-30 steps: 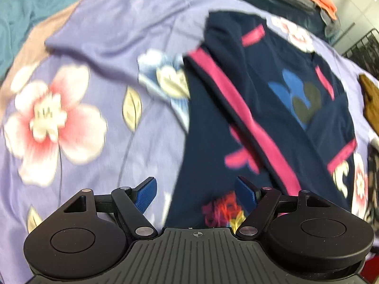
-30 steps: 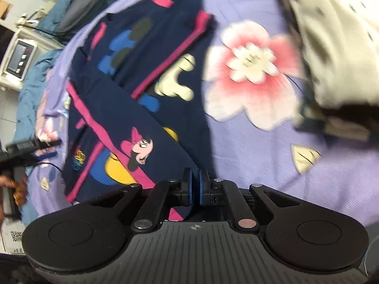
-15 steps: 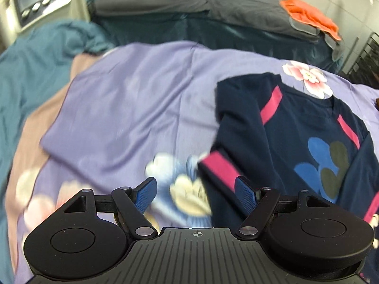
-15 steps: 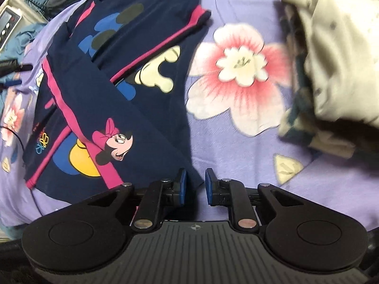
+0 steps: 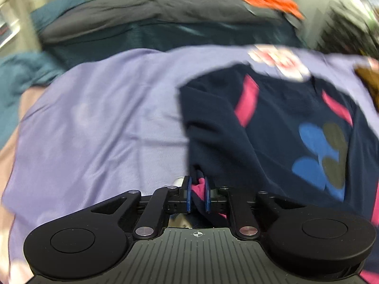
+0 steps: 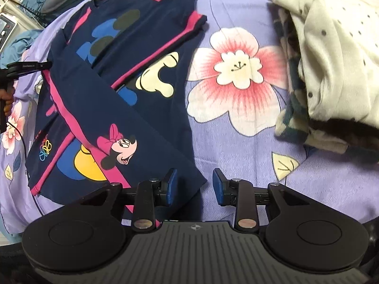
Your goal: Fold small clothes
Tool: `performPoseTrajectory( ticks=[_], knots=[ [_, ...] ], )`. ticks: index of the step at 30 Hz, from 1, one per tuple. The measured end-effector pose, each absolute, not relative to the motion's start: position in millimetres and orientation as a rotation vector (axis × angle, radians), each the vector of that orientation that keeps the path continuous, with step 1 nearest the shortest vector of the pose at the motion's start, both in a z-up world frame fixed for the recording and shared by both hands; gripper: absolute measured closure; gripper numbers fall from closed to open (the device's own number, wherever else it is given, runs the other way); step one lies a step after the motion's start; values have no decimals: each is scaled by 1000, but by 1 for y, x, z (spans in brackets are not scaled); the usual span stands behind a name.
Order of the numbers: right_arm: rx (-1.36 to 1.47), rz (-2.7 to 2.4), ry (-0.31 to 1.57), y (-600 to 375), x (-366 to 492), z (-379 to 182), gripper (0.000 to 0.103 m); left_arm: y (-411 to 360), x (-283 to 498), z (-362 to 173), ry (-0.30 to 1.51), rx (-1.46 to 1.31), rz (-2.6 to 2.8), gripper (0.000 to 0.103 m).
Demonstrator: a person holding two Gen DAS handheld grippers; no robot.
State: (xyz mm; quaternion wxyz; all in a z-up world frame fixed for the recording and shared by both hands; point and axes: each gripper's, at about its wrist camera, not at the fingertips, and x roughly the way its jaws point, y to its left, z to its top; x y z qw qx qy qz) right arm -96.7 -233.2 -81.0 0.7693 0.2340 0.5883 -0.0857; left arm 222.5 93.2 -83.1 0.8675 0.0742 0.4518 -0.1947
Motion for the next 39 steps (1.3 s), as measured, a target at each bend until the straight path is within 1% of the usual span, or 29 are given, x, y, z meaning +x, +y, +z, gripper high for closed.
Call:
performPoseTrajectory(
  ticks=[3, 5, 7, 8, 9, 10, 11, 12, 14, 19, 21, 23, 24, 28, 32, 39],
  knots=[
    [520, -192, 1272, -233, -94, -83, 66, 123, 220, -85, 983, 27, -297, 58],
    [534, -194, 1270, -234, -91, -85, 65, 130, 223, -92, 1012, 17, -280, 58],
    [549, -185, 1275, -235, -86, -87, 63, 127, 225, -92, 1011, 33, -303, 52],
    [551, -184, 1275, -236, -83, -88, 63, 124, 227, -91, 1011, 50, -310, 46],
    [554, -181, 1275, -236, -81, -88, 62, 120, 230, -89, 1015, 69, -312, 34],
    [559, -179, 1272, -237, -78, -88, 59, 117, 232, -88, 1021, 83, -310, 26],
    [564, -177, 1269, -238, -76, -88, 57, 116, 234, -86, 1027, 92, -306, 2],
    [566, -173, 1265, -239, -75, -87, 56, 119, 236, -85, 1024, 100, -286, 0],
    [545, -168, 1262, -243, -73, -85, 56, 122, 237, -82, 982, 119, -243, 0],
    [568, -166, 1217, -261, -75, -73, 56, 140, 249, -68, 959, 33, -218, 0],
    [553, -157, 1225, -264, -69, -71, 54, 138, 256, -66, 962, 43, -218, 0],
    [538, -132, 1220, -266, -59, -70, 44, 130, 262, -65, 964, 81, -239, 0],
    [528, -122, 1212, -268, -52, -70, 42, 125, 266, -65, 970, 100, -256, 0],
    [488, -75, 1192, -281, -14, -66, 42, 115, 281, -68, 1018, 101, -336, 0],
    [464, -51, 1157, -306, 38, -68, 42, 106, 299, -72, 1022, 114, -355, 0],
    [590, -149, 990, -357, 134, -84, 42, 90, 329, -91, 1048, -27, -290, 0]
  ],
)
